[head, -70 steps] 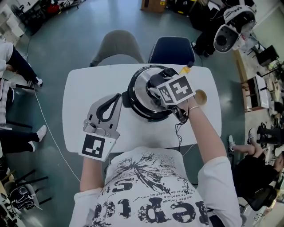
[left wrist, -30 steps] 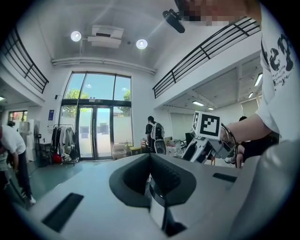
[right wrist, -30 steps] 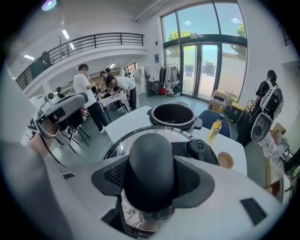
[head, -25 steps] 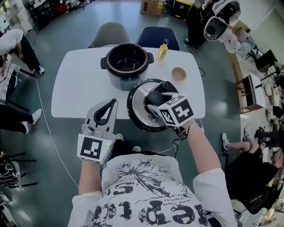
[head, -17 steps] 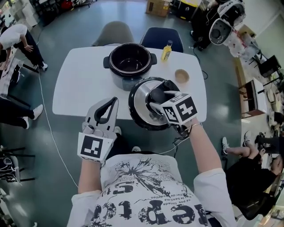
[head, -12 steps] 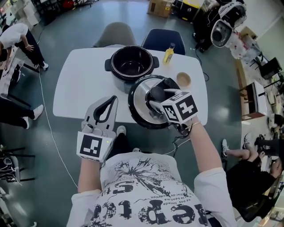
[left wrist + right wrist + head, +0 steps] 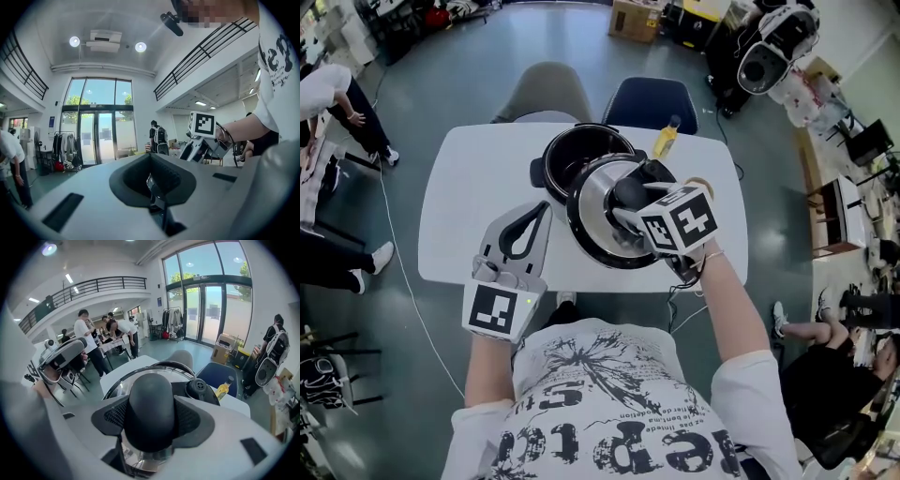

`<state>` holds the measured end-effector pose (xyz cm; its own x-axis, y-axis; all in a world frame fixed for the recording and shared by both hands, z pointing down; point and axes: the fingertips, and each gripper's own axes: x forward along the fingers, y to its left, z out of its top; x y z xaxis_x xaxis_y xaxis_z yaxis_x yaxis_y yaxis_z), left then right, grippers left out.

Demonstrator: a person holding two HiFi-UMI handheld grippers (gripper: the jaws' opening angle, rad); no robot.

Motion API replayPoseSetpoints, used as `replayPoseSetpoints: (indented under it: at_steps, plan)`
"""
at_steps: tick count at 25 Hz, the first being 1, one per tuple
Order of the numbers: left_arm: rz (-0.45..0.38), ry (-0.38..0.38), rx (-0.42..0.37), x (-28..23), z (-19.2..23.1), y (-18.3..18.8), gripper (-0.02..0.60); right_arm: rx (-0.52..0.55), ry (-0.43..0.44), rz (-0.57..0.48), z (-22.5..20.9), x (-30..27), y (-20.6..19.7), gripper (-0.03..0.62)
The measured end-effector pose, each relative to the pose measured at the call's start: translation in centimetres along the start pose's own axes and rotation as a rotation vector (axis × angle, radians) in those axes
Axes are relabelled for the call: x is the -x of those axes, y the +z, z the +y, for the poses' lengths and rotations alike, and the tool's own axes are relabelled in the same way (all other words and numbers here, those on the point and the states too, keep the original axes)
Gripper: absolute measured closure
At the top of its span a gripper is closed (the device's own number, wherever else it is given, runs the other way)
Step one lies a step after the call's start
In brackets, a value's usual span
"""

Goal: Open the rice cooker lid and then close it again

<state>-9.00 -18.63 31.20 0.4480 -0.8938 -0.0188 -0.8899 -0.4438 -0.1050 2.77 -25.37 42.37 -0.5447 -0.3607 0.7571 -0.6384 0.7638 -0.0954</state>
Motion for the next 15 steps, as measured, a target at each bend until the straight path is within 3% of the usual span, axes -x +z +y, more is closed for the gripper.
replayPoseSetpoints:
  at_steps: [5, 15]
  plan:
    - [-0.002, 0.0, 0.011, -3.2, 6.0, -0.4, 0.569, -0.009, -0.007, 0.007, -1.9, -3.8, 5.0, 0.303]
    - [0.013, -0.015, 0.023, -7.9, 13.8, -2.7, 0.569, -0.034, -0.017, 0.05, -5.3, -11.4, 10.2, 0.303]
